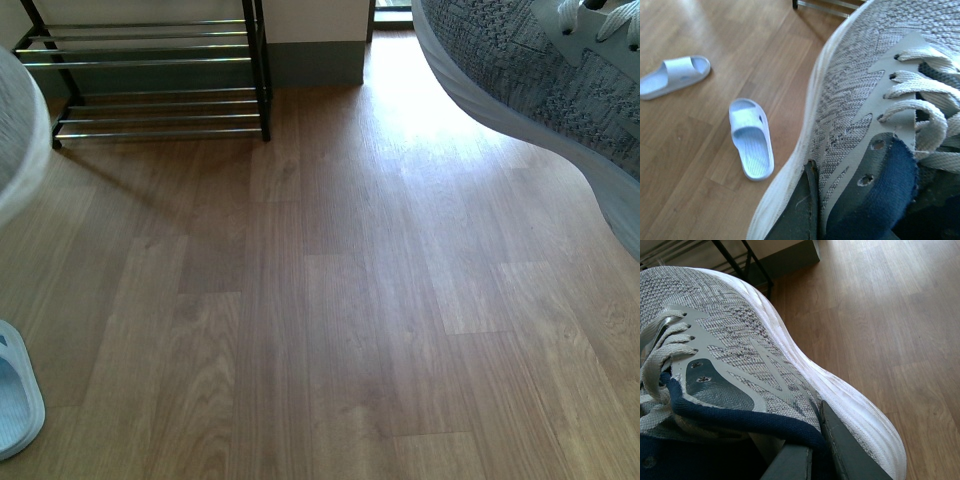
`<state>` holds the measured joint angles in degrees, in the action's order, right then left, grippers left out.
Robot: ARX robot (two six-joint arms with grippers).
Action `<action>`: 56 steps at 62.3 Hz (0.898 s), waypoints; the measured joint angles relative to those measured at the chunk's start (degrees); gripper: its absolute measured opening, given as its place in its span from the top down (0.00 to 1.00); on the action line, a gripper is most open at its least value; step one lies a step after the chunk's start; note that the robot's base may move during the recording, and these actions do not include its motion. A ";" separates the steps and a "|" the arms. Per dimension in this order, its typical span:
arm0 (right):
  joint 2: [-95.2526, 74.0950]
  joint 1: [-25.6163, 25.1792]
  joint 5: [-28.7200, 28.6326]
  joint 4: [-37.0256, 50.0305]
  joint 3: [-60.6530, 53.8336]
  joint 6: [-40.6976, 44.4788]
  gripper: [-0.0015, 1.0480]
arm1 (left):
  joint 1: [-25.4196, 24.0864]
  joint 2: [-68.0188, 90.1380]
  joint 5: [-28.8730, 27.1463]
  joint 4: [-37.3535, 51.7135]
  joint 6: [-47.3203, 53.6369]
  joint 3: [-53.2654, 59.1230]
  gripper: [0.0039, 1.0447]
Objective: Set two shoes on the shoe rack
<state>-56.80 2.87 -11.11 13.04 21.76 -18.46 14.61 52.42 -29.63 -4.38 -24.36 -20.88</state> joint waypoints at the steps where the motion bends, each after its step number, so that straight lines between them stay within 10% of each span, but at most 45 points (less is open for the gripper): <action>1: 0.00 0.00 0.00 0.00 0.00 0.00 0.99 | -0.07 -1.60 -0.04 -0.94 0.42 0.00 0.99; 56: 0.00 0.00 0.11 0.00 0.00 0.00 0.99 | -0.48 -11.63 -0.42 -4.28 3.34 0.31 0.99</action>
<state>-56.80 2.87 -11.00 13.04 21.76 -18.46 14.13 40.80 -30.04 -8.67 -21.02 -20.58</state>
